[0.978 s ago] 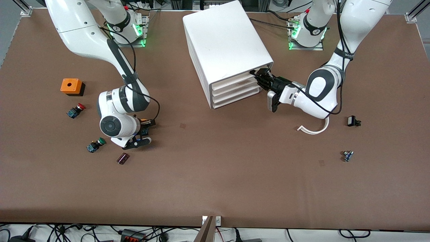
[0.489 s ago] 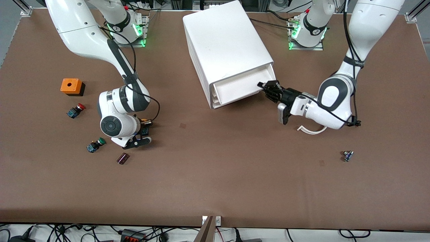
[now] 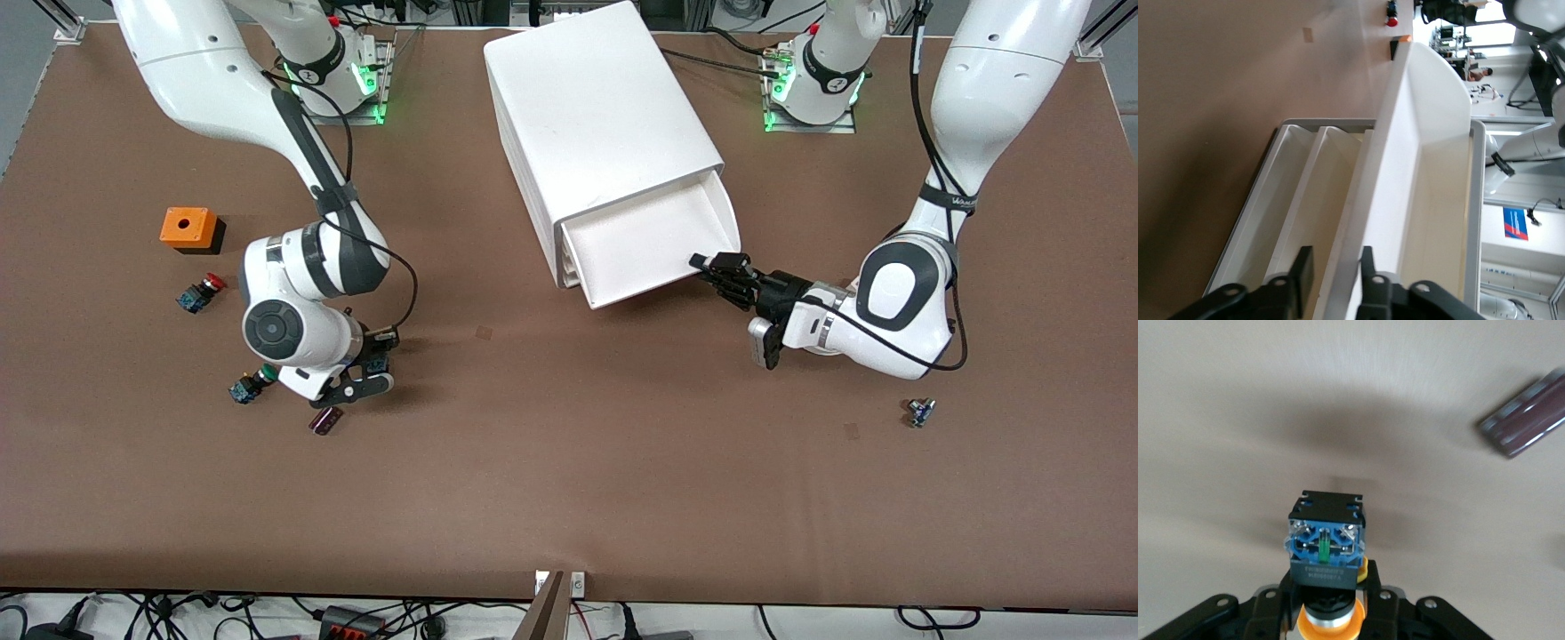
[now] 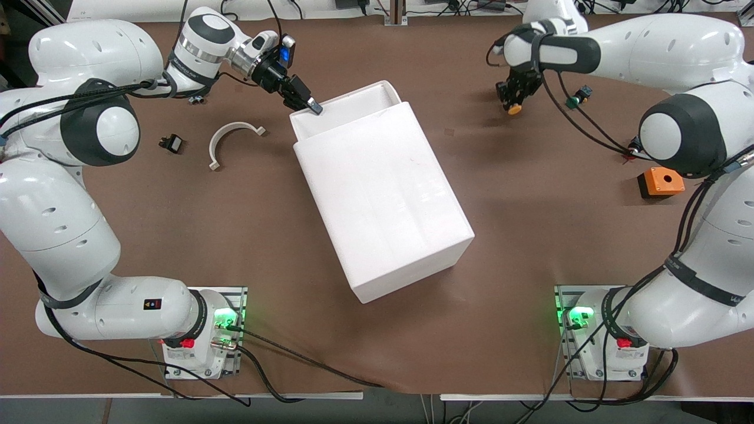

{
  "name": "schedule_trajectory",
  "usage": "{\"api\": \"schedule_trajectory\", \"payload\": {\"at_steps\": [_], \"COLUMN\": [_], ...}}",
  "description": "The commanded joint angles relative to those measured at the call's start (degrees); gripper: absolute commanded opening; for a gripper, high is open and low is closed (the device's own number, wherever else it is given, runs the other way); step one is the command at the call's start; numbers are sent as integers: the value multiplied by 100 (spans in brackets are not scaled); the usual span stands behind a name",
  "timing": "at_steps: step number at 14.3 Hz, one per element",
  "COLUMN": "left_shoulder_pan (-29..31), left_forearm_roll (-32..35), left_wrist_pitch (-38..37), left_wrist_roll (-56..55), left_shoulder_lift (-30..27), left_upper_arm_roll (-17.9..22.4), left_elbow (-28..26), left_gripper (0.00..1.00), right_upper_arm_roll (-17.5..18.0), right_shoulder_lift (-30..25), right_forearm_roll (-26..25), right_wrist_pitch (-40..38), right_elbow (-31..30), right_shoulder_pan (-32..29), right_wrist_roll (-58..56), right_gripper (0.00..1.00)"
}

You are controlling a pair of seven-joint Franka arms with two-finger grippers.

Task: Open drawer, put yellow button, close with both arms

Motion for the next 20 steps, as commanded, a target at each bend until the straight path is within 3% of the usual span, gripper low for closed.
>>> {"api": "schedule_trajectory", "payload": {"at_steps": [1, 5, 8, 12, 14, 18, 20], "left_shoulder_pan": [61, 62, 62, 53, 53, 316, 316], "left_forearm_roll": [533, 1641, 2668, 4381, 5156, 5615, 5870], "left_wrist_pitch": [-261, -1308, -1511, -1450, -1449, -1371, -1151], "left_wrist_roll": [-993, -2988, -4035, -4591, -4592, -4574, -4583], "left_shoulder_lift": [-172, -374, -681, -981, -990, -902, -893], "left_upper_arm_roll": [17, 16, 8, -1, -36, 78, 69], "left_elbow": [446, 1632, 1932, 1941, 2238, 2854, 2873], "left_gripper": [100, 100, 100, 100, 100, 100, 100], "right_upper_arm_roll": [2, -25, 10, 2, 2, -16, -7], "right_shoulder_lift": [-72, -133, -151, -204, -169, -160, -125], "right_forearm_roll": [35, 0, 35, 35, 26, -9, -9], "right_wrist_pitch": [-667, -1571, -2101, -2103, -2050, -1602, -1356], "right_elbow": [839, 2086, 2730, 3029, 3284, 3294, 3294], "right_shoulder_pan": [30, 451, 670, 1451, 1917, 2631, 2911], "right_wrist_roll": [-16, 1, 1, 685, 1063, 1915, 2180], "right_gripper": [9, 9, 9, 9, 7, 5, 5]}}
